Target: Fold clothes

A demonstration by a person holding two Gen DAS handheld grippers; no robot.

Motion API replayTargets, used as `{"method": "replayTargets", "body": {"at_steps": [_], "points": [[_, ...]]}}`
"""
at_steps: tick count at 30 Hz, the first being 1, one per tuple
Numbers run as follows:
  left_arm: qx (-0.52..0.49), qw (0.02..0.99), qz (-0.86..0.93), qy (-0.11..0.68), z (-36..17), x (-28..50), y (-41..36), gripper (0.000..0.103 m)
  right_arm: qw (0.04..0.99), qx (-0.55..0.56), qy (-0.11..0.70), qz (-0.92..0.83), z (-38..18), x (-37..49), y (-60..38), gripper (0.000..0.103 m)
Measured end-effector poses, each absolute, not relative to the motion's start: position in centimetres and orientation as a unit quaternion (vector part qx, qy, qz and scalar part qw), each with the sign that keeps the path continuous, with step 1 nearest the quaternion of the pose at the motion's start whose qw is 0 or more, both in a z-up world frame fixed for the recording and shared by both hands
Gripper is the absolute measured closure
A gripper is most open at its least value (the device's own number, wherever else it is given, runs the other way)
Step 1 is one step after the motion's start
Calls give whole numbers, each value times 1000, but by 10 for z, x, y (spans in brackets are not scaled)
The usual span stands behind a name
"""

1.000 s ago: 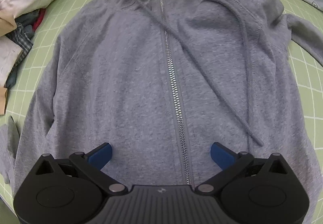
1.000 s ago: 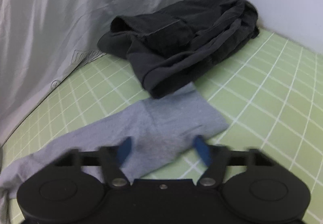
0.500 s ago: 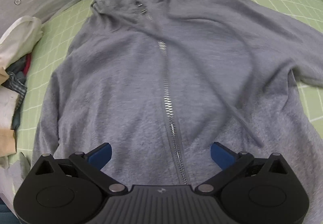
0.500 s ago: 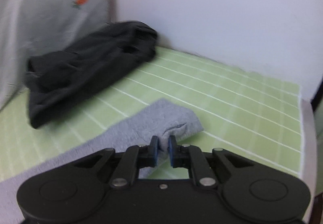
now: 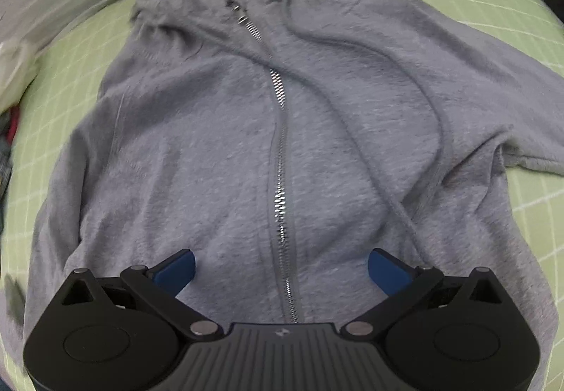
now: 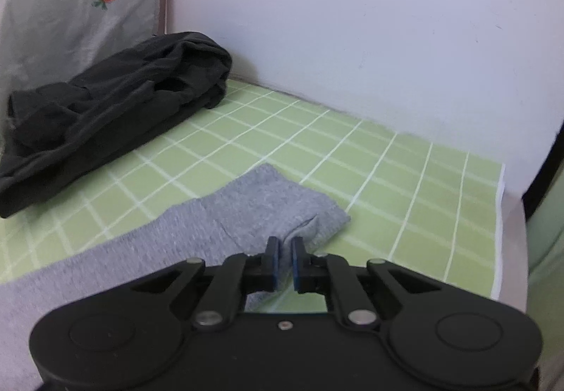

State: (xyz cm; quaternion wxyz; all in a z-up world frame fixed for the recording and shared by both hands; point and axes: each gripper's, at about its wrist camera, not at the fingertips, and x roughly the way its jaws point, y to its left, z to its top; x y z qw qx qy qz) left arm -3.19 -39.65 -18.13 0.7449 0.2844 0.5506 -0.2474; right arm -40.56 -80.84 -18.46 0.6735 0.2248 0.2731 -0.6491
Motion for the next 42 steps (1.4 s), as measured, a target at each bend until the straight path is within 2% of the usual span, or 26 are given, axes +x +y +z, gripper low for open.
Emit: {"method": "replayTargets", "body": {"at_steps": [3,5,6,7,15,21,24,25,28,30,32,33,36,42], "points": [[272,745,-261,550,-178,-38,-393,0,666,208,300,-650,-183,-402,-815,91],[250,747,-270,554,-170,-43,-385,0,664,193,318,-648,-178,-394,-808,69],[237,748,-274,557,-166,-45,-381,0,669,184,320,-645,-175,-389,-799,50],[224,751,-273,558,-158,-50,-376,0,676,178,321,-639,-171,-383,-788,41],[204,792,-219,531,-141,-44,-309,0,784,238,337,-464,-163,-313,-675,35],[146,800,-161,560,-147,-41,-235,0,847,283,356,-274,-153,-258,-591,34],[129,799,-147,569,-154,-44,-208,0,867,229,383,-220,-152,-242,-557,35],[125,798,-143,572,-156,-46,-200,0,865,227,393,-214,-155,-241,-552,39],[108,793,-139,583,-161,-53,-183,0,847,248,413,-223,-164,-250,-548,42],[104,790,-140,588,-163,-59,-177,0,843,248,416,-234,-167,-259,-548,51],[100,786,-139,594,-166,-64,-172,0,844,261,410,-228,-167,-266,-551,68],[96,783,-138,599,-168,-66,-172,0,843,271,408,-221,-168,-270,-552,87],[89,777,-140,608,-173,-71,-174,0,850,251,408,-220,-168,-275,-544,92],[106,778,-170,595,-171,-85,-186,0,836,237,406,-284,-167,-296,-555,91]]}}
